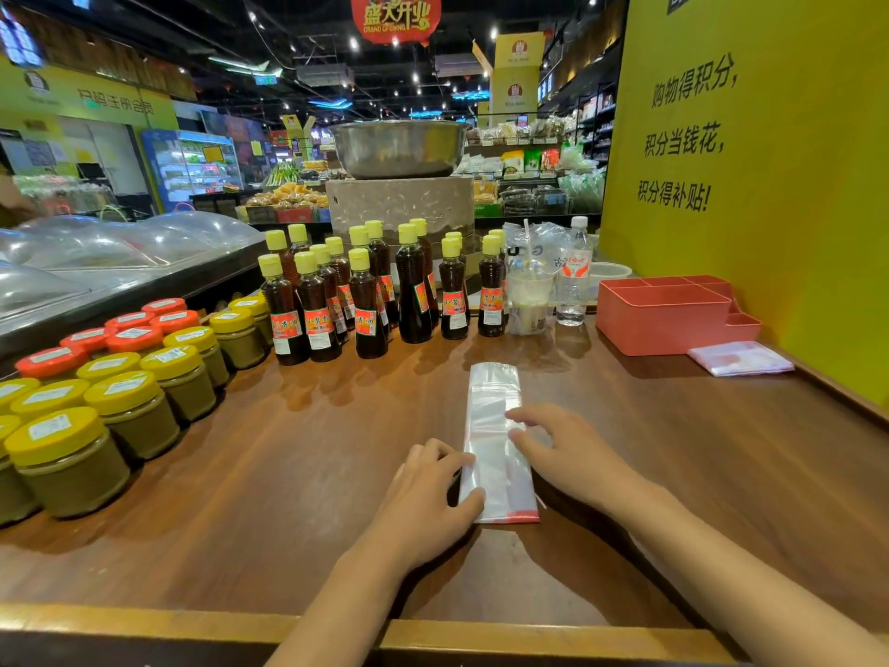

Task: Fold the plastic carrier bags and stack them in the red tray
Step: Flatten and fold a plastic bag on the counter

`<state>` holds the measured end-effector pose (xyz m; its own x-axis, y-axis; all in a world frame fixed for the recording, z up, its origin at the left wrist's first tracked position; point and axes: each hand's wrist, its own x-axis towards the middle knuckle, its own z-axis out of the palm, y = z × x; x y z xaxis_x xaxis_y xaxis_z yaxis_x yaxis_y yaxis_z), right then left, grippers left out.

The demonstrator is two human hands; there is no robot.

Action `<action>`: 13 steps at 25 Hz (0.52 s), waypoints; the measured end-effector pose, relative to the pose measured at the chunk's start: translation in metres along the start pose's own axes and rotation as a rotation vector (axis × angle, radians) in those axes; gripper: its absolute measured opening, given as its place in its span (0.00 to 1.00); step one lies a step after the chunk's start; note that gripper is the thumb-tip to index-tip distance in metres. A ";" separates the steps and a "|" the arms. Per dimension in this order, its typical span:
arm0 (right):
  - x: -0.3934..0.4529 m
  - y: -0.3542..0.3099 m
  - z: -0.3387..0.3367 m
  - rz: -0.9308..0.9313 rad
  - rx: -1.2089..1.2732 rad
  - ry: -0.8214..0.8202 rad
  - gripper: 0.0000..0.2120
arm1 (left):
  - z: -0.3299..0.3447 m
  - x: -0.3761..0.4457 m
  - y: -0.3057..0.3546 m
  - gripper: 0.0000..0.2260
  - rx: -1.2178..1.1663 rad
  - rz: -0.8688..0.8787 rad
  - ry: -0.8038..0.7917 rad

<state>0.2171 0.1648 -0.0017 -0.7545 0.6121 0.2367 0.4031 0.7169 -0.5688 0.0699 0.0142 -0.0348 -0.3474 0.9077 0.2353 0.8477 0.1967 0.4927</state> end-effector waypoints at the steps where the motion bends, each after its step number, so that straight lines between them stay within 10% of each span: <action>1: -0.007 0.001 0.001 0.000 -0.057 -0.078 0.22 | -0.001 0.000 0.001 0.22 0.013 0.013 0.005; 13: -0.016 0.020 0.020 -0.161 -0.433 -0.290 0.29 | -0.005 0.007 0.003 0.28 0.310 0.106 -0.207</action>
<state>0.2267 0.1626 -0.0326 -0.9114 0.4103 0.0325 0.4011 0.9032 -0.1528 0.0683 0.0194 -0.0278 -0.1897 0.9785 0.0814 0.9666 0.1715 0.1906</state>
